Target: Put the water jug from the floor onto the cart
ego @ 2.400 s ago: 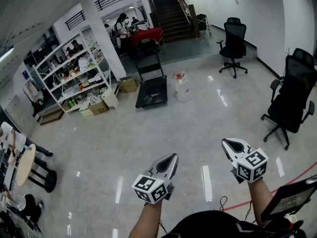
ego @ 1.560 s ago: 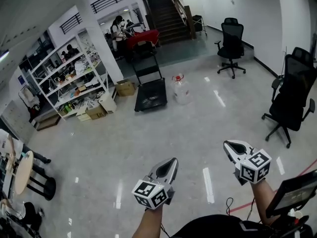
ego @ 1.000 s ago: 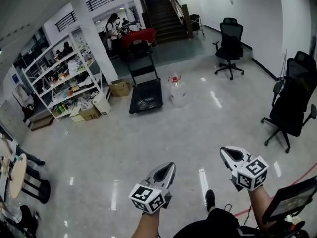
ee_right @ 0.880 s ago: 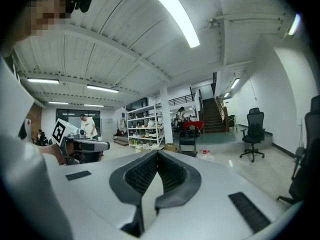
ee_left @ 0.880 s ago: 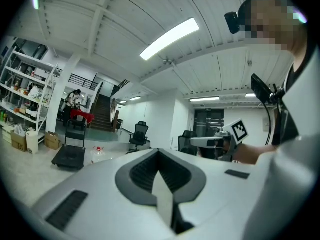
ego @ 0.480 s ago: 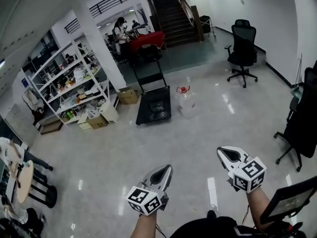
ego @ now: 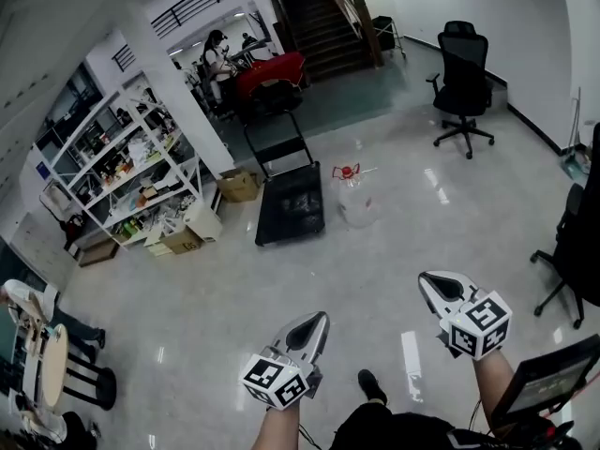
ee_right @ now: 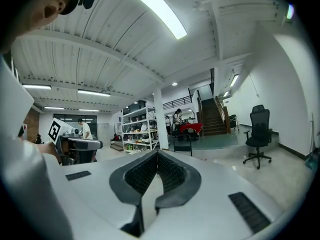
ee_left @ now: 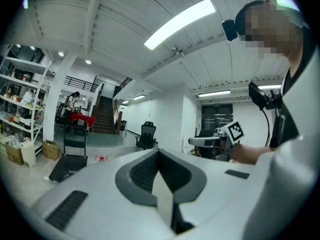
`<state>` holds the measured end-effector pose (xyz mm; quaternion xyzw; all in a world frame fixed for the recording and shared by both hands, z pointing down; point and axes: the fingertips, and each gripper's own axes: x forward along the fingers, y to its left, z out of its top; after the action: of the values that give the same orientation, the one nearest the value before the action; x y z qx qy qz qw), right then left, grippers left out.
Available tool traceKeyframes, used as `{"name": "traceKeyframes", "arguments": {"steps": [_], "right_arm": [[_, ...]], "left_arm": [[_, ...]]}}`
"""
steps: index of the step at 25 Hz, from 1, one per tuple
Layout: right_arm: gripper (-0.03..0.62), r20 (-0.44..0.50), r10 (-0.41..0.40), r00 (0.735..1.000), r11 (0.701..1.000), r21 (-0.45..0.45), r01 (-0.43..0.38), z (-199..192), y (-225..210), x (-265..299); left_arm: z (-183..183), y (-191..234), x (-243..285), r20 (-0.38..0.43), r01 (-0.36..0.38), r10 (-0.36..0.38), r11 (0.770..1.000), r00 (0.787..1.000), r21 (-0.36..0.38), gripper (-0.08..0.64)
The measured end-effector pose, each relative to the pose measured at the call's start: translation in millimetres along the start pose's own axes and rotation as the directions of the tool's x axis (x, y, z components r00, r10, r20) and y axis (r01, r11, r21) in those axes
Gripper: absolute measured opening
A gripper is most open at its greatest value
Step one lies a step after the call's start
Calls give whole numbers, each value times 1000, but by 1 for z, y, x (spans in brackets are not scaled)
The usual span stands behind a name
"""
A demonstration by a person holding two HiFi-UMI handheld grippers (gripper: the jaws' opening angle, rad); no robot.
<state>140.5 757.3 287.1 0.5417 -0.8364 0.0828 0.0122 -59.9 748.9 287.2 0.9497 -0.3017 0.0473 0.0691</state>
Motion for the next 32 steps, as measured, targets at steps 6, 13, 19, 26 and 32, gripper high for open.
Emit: {"name": "traceKeyframes", "arguments": {"steps": [6,13,19,26,32], "right_arm": [[2,-18,-14,1000,999,-36,13,9,-41,89],[2,-20,-61,998,998,-16,61,33,-94,208],[2,-32,-69,997,998,-10,69,44,-136,296],[2,-40,-60,997,998,15,61,53,-206,387],[2,-46,13,999,1000,12,-12,68,-287,473]], "left_arm": [[4,88,76,36,27,-26,999,999,-33,-5],[30,200,152,39,64,-63,998,997,-24,-5],[40,278,213,34,61,-60,998,998,-35,-5],[46,348,291,7,36,-36,999,999,-34,-5],[68,409,389,-1,-25,25,999,1000,-22,-5]]}}
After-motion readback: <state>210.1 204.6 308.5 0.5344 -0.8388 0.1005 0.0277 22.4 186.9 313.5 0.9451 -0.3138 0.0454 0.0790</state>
